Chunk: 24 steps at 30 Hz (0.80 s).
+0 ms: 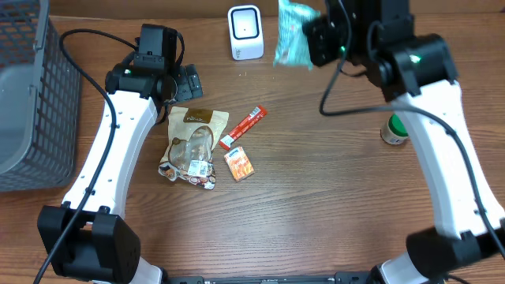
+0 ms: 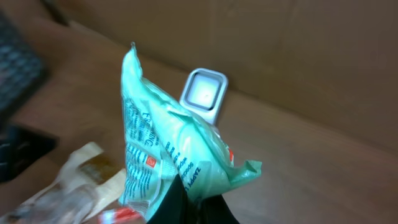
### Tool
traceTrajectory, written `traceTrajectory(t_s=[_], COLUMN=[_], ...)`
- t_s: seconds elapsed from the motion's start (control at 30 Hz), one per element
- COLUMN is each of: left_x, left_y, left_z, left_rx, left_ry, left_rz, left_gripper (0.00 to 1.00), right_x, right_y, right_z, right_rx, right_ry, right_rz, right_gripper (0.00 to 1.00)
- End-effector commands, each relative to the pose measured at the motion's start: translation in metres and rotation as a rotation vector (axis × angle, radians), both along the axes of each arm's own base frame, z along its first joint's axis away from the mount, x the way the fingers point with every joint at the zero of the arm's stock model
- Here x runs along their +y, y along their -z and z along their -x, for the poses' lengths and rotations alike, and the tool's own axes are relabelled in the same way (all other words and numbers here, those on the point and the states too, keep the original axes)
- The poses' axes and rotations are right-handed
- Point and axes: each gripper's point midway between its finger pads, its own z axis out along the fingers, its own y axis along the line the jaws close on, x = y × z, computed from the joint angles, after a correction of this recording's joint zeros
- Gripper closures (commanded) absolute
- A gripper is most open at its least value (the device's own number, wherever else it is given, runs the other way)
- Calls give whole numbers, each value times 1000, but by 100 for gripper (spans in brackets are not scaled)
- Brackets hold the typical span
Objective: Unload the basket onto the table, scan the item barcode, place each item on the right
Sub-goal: 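Lift the wipes pack toward the white scanner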
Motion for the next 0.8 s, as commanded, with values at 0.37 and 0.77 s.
traceTrajectory(t_s=[0.37, 0.77], left_x=[-1, -1], left_y=[-6, -6], left_z=[-3, -3], left_rx=[-17, -17], left_ry=[-6, -6], left_rz=[0, 0], left_gripper=[0, 0], right_x=[31, 42], right_y=[17, 80], right_z=[-121, -187], right_rx=[-422, -663], right_ry=[280, 544], right_rz=[282, 231], right_gripper=[96, 96])
